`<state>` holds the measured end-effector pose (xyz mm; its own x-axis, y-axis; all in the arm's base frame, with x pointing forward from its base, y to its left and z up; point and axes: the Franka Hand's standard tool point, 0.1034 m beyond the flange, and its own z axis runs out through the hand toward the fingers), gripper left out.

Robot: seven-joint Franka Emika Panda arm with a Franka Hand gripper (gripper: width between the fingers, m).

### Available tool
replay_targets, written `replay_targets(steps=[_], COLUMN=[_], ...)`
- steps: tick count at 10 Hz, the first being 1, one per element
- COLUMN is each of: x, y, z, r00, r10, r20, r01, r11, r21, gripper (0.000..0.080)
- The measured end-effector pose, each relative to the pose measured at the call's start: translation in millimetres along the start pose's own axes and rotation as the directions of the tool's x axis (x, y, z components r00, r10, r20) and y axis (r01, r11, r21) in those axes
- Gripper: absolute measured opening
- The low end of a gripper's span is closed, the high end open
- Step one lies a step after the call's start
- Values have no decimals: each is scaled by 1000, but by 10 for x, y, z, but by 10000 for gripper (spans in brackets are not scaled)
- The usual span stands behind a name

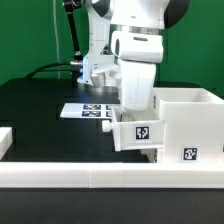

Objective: Assemble drawer

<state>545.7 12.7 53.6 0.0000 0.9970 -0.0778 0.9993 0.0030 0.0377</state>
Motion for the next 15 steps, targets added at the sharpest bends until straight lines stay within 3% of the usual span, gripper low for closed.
replay_targets(steps=[6,8,9,10,11,13,15], x=[-22,-17,9,26,30,-46,-273], y=[1,17,20,38,63,87,97], z=[2,-60,-114,-158,-214,-368,-468], r00=[1000,1000,999,1000,1000,1000,999], r10=[-8,16,30,28,27,20,-2], r20=[6,7,9,8,9,22,37], r01=[8,-16,-30,-27,-27,-20,2], r11=[1000,1000,1000,1000,999,1000,1000], r21=[-1,-7,-5,-12,-21,-18,-4], gripper=[49,423,423,558,621,644,648])
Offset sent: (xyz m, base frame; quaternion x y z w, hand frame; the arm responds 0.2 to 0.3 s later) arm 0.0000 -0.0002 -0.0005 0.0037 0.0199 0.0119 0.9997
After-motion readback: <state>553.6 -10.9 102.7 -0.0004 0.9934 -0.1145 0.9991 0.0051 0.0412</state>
